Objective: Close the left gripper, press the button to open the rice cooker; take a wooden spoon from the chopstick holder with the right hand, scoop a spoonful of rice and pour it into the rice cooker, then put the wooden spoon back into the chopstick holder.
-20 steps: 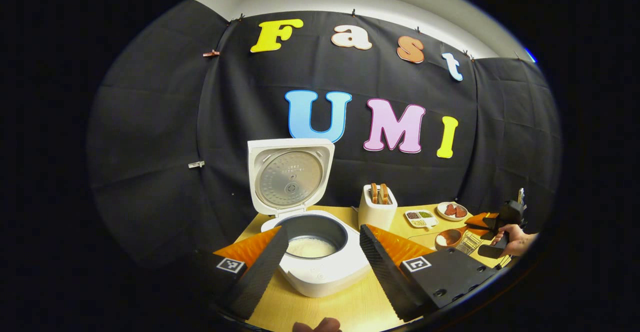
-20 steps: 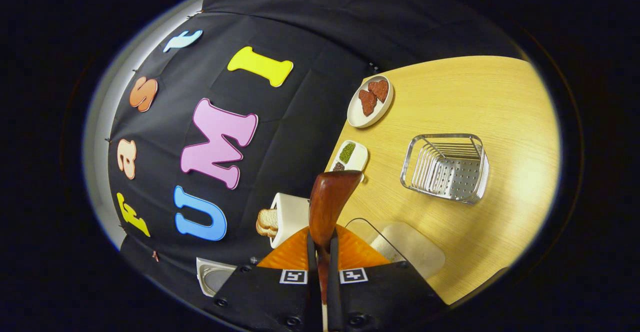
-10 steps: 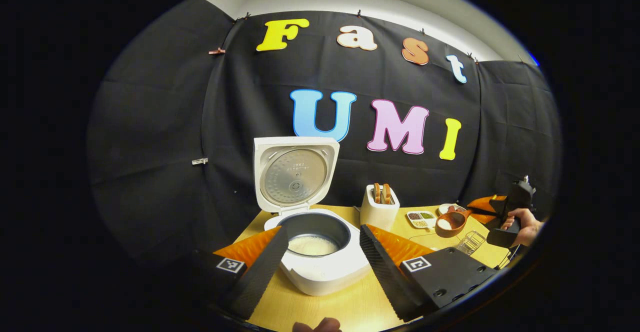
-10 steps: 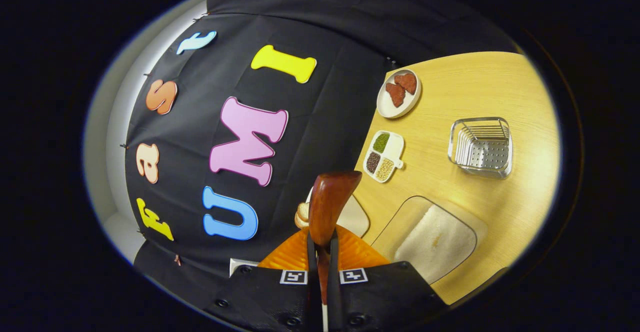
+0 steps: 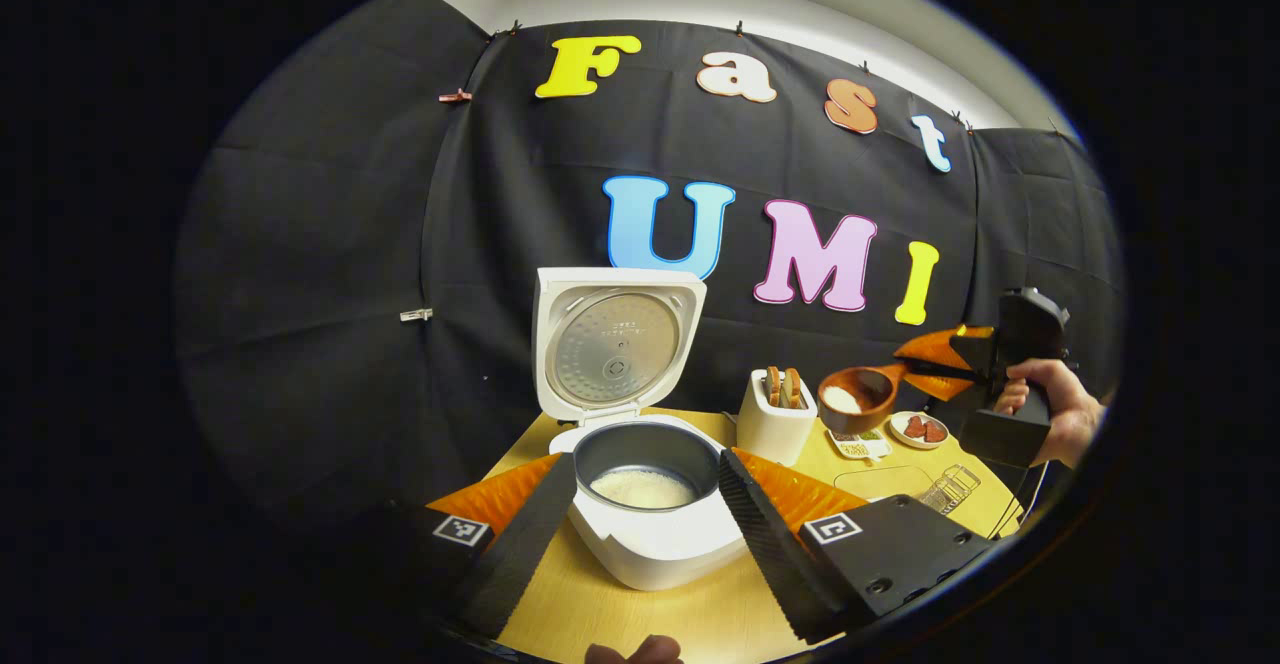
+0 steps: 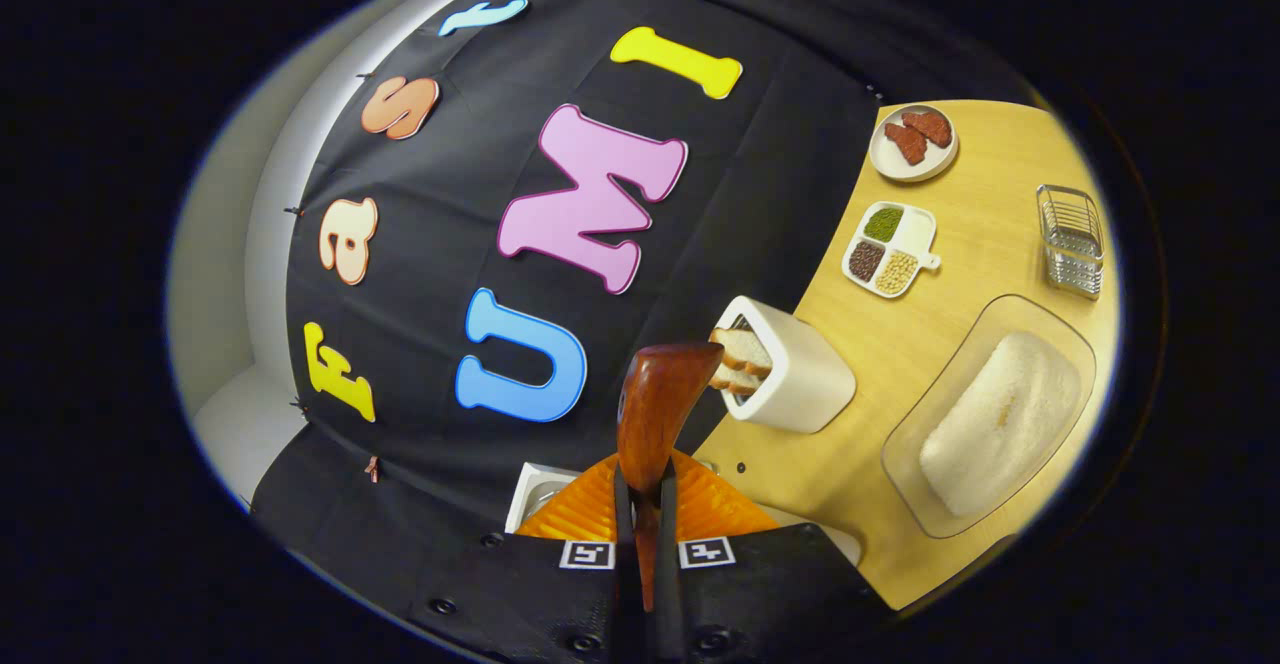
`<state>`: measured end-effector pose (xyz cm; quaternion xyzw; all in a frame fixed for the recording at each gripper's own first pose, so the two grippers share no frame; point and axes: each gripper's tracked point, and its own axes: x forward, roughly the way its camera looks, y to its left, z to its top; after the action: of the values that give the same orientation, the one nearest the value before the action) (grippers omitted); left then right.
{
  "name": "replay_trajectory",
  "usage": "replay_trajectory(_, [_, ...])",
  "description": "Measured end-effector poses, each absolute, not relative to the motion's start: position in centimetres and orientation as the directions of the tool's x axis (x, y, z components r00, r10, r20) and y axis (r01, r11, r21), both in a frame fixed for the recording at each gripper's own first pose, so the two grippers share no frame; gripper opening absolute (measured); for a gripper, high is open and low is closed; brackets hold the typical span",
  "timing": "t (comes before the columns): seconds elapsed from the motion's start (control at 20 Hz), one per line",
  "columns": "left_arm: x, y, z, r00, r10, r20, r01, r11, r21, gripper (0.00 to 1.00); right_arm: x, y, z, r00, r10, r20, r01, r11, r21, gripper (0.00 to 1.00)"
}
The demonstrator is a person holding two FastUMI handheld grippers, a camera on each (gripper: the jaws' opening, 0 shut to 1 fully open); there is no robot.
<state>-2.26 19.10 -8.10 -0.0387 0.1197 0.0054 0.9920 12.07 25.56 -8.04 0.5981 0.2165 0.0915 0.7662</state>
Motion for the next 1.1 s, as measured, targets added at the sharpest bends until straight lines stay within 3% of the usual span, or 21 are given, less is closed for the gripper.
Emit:
replay_trajectory(0.15, [-2.2,20.1,-8.5,0.97,0.008,-0.245,-0.03,0.996,-0.087,0.99,13.2,29.4,-6.1,0.883,0.424,-0.2,0.07,0.304,0.95,0.08])
replay_trajectory(0.6, [-2.5,23.7,-9.7,0.966,0.03,-0.257,-0.055,0.995,-0.088,0.95,15.6,39.8,-5.9,0.868,0.45,-0.211,-0.087,0.556,0.827,0.08])
replay_trajectory(1.1, [-2.8,24.9,-9.5,0.971,0.043,-0.236,-0.06,0.996,-0.066,0.95,16.2,45.2,-5.6,0.871,0.467,-0.152,-0.323,0.778,0.539,0.08])
